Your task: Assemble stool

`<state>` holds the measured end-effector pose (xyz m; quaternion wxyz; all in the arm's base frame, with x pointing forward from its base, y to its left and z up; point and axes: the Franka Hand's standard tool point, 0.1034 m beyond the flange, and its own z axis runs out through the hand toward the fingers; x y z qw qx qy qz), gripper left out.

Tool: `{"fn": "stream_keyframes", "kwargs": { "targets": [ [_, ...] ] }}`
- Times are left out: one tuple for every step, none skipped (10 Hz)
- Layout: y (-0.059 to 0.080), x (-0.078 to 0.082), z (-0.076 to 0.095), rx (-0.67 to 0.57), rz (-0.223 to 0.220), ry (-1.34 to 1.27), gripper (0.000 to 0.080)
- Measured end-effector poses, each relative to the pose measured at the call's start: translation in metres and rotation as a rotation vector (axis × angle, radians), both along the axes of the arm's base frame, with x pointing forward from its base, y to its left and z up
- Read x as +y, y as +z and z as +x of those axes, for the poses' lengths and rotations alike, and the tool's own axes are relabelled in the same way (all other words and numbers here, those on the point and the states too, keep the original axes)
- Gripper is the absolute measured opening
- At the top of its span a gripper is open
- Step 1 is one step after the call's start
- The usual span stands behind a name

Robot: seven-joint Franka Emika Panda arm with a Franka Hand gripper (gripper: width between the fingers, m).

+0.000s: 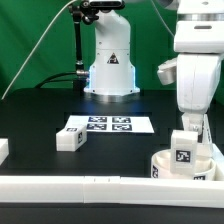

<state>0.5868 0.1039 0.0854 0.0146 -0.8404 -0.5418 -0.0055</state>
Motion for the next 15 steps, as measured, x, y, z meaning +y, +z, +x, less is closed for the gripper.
{"fn": "stream_keyframes", "kwargs": {
  "targets": [
    [0.0006,0.0003,0.0004,0.003,0.0,-0.001,0.0534],
    [0.0008,-0.0001,0.0007,0.003,0.0,-0.002,0.0398],
    [0.0004,-0.0008,0.0005,0.003,0.0,-0.003,0.0398],
    [0.0004,-0.0008,0.0005,0.003,0.0,-0.003,0.0336],
    [0.0004,-0.0009,0.0005,0.003,0.0,-0.003,0.0336],
    [0.0004,-0.001,0.0005,0.004,0.0,-0.017,0.0336],
    [0.0004,-0.001,0.0005,0.004,0.0,-0.023,0.0336],
    [-0.0001,-0.0008,0.0002,0.008,0.004,-0.105,0.0336],
    [-0.0004,-0.0005,0.0,0.015,0.007,-0.261,0.0336],
    [-0.0006,0.0004,-0.0004,0.02,0.006,-0.376,0.0337],
    [-0.0009,0.0024,-0.0013,0.028,0.009,-0.527,0.0337],
    [-0.0009,0.0046,-0.0018,0.033,0.008,-0.692,0.0337],
    [-0.0011,0.0057,-0.002,0.032,0.009,-0.804,0.0337],
    [-0.0011,0.0064,-0.0021,0.035,0.009,-0.913,0.0337],
    [-0.0011,0.008,-0.0023,0.038,0.008,-1.001,0.0337]
  ]
}}
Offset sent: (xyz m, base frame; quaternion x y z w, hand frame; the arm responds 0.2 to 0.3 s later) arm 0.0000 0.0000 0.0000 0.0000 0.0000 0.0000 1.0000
